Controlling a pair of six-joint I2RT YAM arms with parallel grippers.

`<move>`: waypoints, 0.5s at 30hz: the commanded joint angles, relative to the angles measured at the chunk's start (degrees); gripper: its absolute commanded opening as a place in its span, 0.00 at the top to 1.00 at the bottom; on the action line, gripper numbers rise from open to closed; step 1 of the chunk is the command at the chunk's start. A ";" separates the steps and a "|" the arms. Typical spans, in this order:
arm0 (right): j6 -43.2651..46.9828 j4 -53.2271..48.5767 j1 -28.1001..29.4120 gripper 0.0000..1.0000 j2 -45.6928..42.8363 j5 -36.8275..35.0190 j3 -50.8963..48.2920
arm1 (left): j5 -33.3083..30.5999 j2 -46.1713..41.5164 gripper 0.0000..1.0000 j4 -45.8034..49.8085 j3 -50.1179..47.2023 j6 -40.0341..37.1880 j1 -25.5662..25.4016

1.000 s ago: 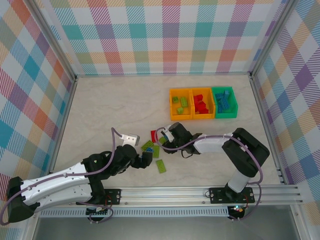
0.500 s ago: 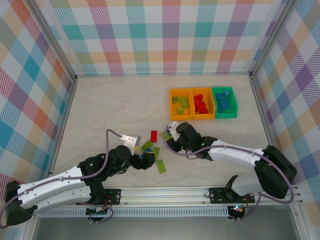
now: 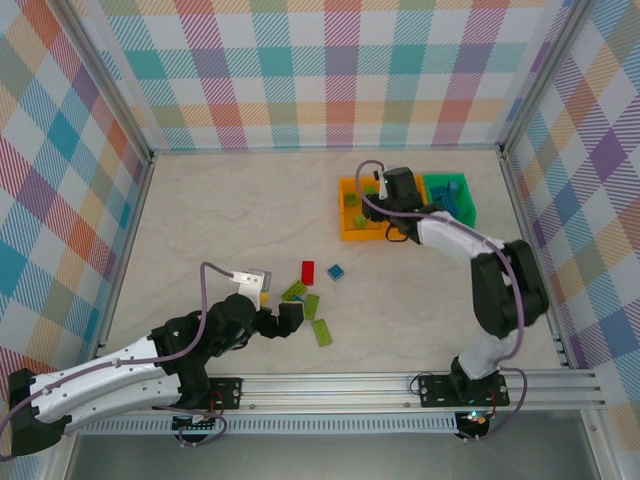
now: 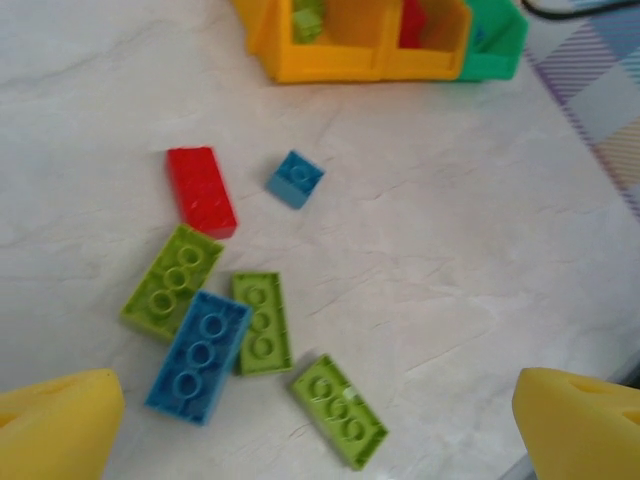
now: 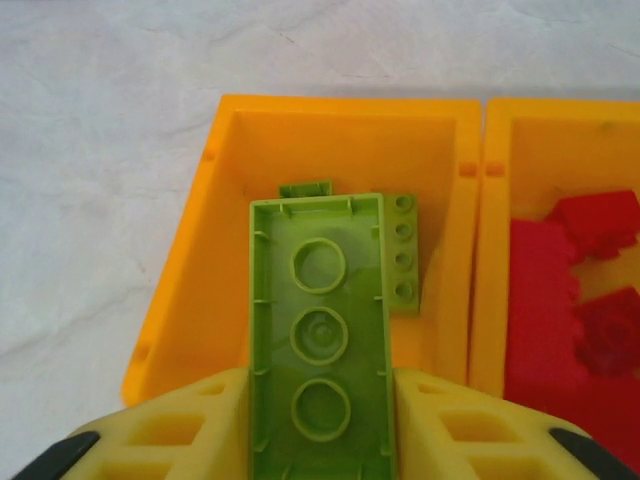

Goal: Sort the legos into containers by color

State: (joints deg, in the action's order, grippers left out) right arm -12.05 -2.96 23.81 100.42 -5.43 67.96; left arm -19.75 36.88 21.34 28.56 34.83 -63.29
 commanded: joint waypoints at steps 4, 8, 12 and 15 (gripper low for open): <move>-2.31 -4.44 0.09 0.44 2.77 2.73 6.26 | -5.46 5.48 0.00 10.06 4.62 5.11 -0.19; -3.98 -4.70 0.08 0.39 -3.91 6.08 1.07 | -7.14 11.13 0.00 10.60 7.09 6.17 -0.17; -5.57 -5.25 0.15 0.32 -15.42 19.29 -8.15 | -8.38 17.23 0.06 11.56 10.76 4.58 0.88; -8.18 -7.29 1.99 0.30 -24.99 28.89 -15.20 | -5.33 22.46 0.08 9.17 12.15 2.26 4.47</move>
State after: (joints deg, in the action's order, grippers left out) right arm -17.34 -7.92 24.14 81.60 10.79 56.97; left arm -25.54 56.42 31.00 38.65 39.09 -61.54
